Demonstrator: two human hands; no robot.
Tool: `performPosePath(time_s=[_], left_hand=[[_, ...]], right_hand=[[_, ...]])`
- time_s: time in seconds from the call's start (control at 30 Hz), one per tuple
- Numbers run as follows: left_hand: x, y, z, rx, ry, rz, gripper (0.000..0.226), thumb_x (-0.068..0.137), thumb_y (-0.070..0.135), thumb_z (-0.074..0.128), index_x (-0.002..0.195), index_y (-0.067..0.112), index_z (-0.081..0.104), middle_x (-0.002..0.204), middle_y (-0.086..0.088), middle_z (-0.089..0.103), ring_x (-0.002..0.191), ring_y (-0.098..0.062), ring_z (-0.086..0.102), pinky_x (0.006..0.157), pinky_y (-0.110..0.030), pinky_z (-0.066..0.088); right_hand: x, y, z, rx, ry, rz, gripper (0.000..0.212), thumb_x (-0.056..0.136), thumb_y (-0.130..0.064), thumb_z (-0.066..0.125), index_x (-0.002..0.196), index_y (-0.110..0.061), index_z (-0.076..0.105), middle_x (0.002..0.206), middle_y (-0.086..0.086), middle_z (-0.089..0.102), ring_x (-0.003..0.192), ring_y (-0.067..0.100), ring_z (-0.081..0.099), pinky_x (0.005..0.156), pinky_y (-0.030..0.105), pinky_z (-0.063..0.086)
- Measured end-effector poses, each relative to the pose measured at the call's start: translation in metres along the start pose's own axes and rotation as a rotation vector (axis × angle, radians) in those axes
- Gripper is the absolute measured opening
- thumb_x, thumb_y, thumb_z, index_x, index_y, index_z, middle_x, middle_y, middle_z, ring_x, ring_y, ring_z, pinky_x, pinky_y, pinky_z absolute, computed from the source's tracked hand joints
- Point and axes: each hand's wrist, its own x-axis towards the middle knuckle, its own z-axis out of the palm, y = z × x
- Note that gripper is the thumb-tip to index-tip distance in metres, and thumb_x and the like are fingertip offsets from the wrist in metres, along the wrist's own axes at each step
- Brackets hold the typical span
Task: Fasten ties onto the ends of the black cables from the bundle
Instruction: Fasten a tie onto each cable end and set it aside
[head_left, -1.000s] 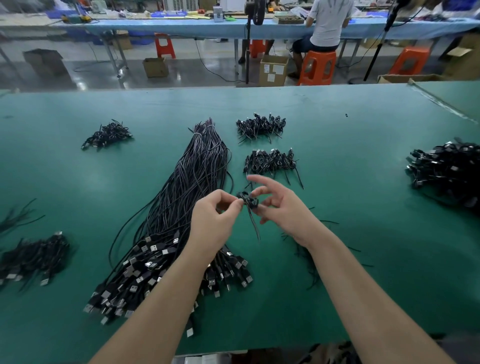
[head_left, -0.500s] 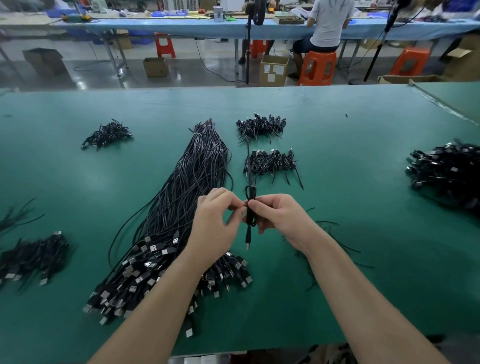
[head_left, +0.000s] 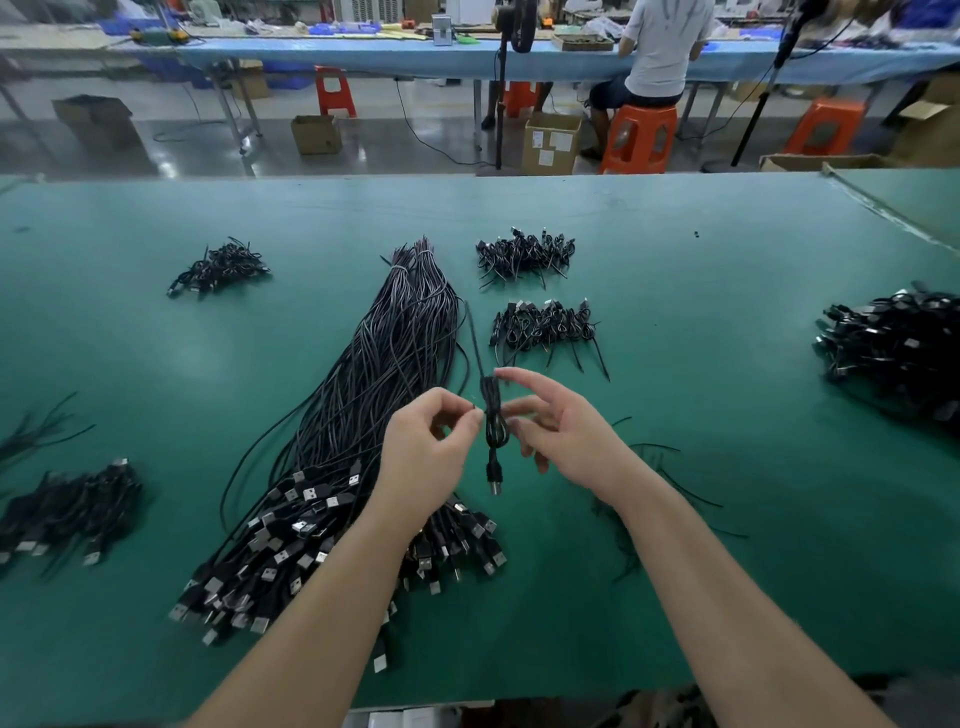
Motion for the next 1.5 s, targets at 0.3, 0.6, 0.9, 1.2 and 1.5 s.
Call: performPosePath(time_s=[0.3,0.6,0.9,1.2,1.5], left_hand=[[-0.004,-0.001,0.005,-0.208,-0.049,-0.06,0.013,0.091,0.011,0.072,0.079,0.016,0.072,0.075,-0.007,0.068,0.071,-0.014,0.057,0.066,-0.038,0.048],[-0.004,0.006,0.001,0.188,0.01,0.392,0.01,0.089,0.004,0.073,0.081,0.01,0.07,0.081,0.008,0.063,0.082,-0.011,0.059,0.076,-0.03,0.051],[0.0,-0.007,0.014,0.094,-0.028,-0.002,0.006,0.095,0.03,0.068,0.094,0.026,0.071,0.083,0.009,0.071,0.078,-0.002,0.064,0.072,-0.018,0.051],[0.008,-0.022,0.015,-0.144,-0.173,-0.216,0.006,0.091,0.025,0.074,0.093,0.023,0.079,0.079,0.003,0.076,0.057,-0.004,0.054,0.058,-0.02,0.047],[0.084,-0.036,0.041,0.057,-0.128,-0.276,0.02,0.088,0.034,0.074,0.076,0.019,0.078,0.07,-0.004,0.073,0.058,-0.016,0.053,0.061,-0.034,0.049]], right_hand=[[0.002,0.002,0.001,-0.359,0.079,-0.255,0.03,0.088,-0.009,0.074,0.114,-0.025,0.076,0.12,-0.016,0.069,0.106,0.003,0.059,0.084,0.011,0.04],[0.002,-0.003,0.002,0.084,-0.031,-0.028,0.014,0.099,-0.017,0.062,0.095,-0.017,0.076,0.08,0.0,0.076,0.052,0.01,0.048,0.05,0.019,0.043],[0.009,0.012,0.01,0.206,0.118,0.12,0.022,0.094,-0.028,0.071,0.093,-0.007,0.077,0.065,0.005,0.058,0.058,0.015,0.051,0.054,0.026,0.045],[0.022,0.028,0.023,0.331,0.188,0.181,0.023,0.094,-0.027,0.07,0.093,-0.005,0.078,0.065,0.003,0.064,0.055,0.012,0.053,0.053,0.024,0.049],[0.043,0.093,0.037,-0.827,0.172,0.226,0.047,0.105,-0.042,0.042,0.141,-0.012,0.049,0.131,0.008,0.051,0.118,0.026,0.049,0.098,0.036,0.042]])
